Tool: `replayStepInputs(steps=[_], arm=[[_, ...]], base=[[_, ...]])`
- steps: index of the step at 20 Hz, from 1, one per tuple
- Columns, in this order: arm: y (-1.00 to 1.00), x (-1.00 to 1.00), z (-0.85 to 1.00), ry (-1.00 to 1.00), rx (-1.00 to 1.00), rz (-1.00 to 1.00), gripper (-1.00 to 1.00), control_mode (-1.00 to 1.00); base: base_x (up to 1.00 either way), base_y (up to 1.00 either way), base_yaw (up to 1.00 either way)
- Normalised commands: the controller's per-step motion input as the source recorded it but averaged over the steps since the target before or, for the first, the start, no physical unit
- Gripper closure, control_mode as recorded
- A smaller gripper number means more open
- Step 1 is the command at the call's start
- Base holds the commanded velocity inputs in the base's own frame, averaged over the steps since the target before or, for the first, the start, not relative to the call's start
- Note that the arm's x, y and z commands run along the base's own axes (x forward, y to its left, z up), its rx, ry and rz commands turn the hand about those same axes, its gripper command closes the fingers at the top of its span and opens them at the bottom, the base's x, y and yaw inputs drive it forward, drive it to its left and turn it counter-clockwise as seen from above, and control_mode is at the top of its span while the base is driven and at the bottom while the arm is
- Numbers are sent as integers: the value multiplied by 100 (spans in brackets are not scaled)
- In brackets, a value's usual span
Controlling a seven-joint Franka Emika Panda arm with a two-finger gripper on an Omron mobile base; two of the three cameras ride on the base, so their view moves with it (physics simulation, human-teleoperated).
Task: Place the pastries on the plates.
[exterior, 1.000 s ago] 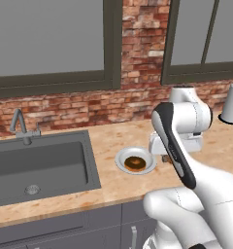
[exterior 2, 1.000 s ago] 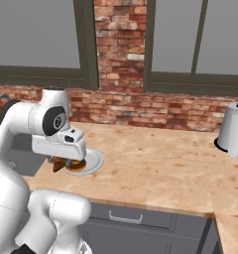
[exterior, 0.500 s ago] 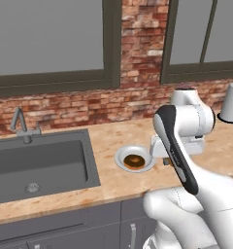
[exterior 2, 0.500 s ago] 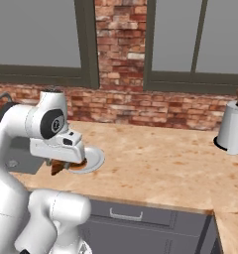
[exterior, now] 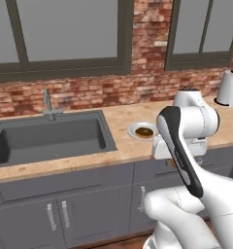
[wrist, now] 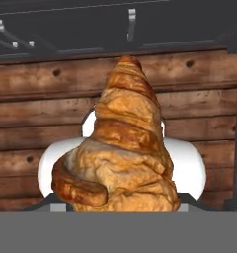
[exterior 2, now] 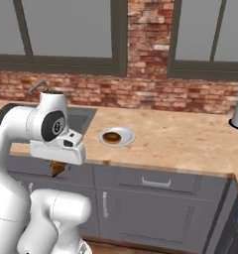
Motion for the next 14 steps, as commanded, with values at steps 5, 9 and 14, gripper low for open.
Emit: replayStepInputs(steps=[5,9,14], arm=[[0,0,0,0,0,0,100,100],[0,0,0,0,0,0,100,100],[0,0,0,0,0,0,100,100]], base=[[-1,100,0],[0,100,0],[5,100,0]])
